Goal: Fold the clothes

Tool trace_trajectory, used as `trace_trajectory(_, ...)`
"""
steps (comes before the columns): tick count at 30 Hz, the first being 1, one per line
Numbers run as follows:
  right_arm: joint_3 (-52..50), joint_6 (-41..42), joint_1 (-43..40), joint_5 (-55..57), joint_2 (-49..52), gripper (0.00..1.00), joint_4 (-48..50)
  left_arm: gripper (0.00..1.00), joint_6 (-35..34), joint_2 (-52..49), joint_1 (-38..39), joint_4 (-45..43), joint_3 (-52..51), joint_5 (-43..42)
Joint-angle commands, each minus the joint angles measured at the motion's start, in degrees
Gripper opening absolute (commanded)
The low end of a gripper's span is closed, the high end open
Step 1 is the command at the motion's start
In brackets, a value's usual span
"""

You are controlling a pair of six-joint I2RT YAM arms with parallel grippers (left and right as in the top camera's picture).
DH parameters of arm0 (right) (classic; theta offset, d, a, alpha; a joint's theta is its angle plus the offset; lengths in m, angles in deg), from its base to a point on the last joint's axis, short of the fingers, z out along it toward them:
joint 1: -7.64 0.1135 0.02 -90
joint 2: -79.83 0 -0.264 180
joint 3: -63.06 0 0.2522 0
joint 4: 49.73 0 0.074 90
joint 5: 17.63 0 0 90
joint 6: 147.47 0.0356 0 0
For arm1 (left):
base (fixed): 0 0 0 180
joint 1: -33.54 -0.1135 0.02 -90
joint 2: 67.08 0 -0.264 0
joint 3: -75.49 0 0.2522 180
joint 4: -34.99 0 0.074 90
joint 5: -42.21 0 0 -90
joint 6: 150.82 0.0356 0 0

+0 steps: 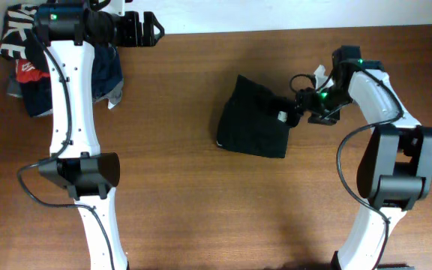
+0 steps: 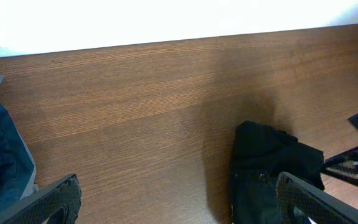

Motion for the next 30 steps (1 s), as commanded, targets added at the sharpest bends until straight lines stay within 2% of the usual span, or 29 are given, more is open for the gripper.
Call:
trace_trajectory(1,3.93,-7.52,1.20,0.04,-6.71,0.71,-1.84,0.99,2.03,1.03,0.15,0.15,-0.44,0.48)
trace_trajectory(3,3.96,-11.02,2.32,0.02,-8.70,0.71,-2.19,0.99,2.25,1.03,0.15,0.15,-0.44,0.66)
trace_trajectory(5,3.96,-20.68,4.90,-2.14,-10.21,0.70,-3.63,0.99,2.23,1.03,0.11,0.13,-0.44,2.01)
trace_trajectory(10,2.91,-29.18,9.68,-2.19,-9.68,0.70,-4.50,0.99,2.23,1.03,0.11,-0.07,-0.44,2.01)
trace_trajectory(18,-1.31,-31.12,13.18,-1.90,-7.52,0.66,1.33,1.00,2.23,1.03,0.11,-0.02,-0.44,1.99)
trace_trajectory(24,-4.81,-31.10,13.16,-2.86,-7.19,0.56,5.16,0.99,2.23,1.03,0.11,0.17,-0.44,2.01)
trace_trajectory(28,-6.01,-32.72,13.25,-6.23,-7.19,0.54,5.31,0.99,2.23,1.03,0.11,0.13,-0.44,1.99)
trace_trajectory(30,-6.75,-32.83,13.40,-6.45,-7.19,0.47,5.92,0.99,2.23,1.03,0.11,0.15,-0.44,1.99)
